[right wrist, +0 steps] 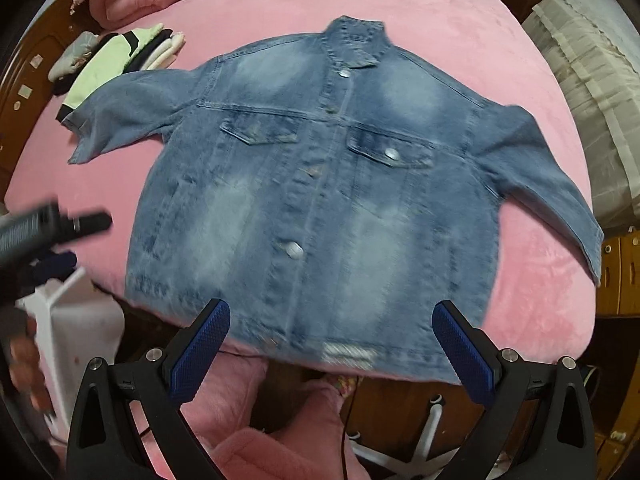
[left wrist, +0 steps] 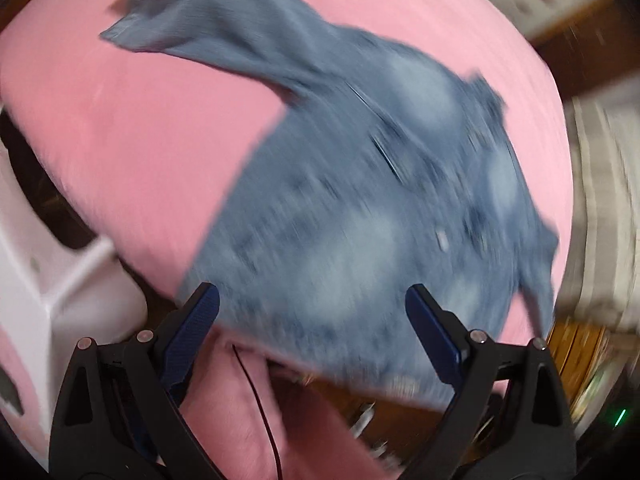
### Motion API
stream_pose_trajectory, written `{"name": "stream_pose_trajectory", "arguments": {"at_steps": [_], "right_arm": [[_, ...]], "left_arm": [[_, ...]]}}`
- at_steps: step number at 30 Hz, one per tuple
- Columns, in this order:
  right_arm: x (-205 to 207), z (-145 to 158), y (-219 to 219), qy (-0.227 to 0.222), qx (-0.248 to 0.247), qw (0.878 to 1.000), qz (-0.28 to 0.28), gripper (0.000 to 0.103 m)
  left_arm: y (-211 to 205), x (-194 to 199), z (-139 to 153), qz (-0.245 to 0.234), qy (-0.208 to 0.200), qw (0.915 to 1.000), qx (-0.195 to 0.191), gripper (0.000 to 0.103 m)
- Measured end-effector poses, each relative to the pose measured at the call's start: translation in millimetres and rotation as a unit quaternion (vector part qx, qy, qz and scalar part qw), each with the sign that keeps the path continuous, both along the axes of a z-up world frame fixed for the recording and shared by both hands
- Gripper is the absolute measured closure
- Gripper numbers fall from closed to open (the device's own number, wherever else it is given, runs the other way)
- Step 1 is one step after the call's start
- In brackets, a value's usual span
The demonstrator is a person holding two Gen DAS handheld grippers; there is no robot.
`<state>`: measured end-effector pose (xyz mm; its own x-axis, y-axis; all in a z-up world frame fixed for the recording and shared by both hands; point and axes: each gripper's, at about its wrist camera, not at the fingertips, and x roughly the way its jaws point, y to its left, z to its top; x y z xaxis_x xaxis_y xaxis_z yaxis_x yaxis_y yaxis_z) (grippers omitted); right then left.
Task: Fold large clothes
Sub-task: 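Reach the left tool to the jacket's sleeve cuff and grasp it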
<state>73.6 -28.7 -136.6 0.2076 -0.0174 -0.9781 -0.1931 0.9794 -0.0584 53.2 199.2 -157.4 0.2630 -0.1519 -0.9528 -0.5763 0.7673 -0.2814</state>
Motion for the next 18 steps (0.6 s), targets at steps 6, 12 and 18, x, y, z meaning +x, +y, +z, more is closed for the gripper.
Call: {"name": "stream_pose_trajectory", "arguments": {"at_steps": [6,12,18], "right_arm": [[57,-31,99,0.008,0.031,0.999,-0.011,0.0],[105,-59,175,0.014,0.047,0.999,-0.01,0.01],[137,-88,226,0.026,0.05,0.998,0.021,0.017]], "left_arm": [[136,45,-54,0.108,-0.002,0.9941,0.005,0.011],[288,63,-113,0.282,-0.013,0.9591,0.022,0.021],[398,70,-165,0.383,-0.049,0.9225,0.009,0.045]]}}
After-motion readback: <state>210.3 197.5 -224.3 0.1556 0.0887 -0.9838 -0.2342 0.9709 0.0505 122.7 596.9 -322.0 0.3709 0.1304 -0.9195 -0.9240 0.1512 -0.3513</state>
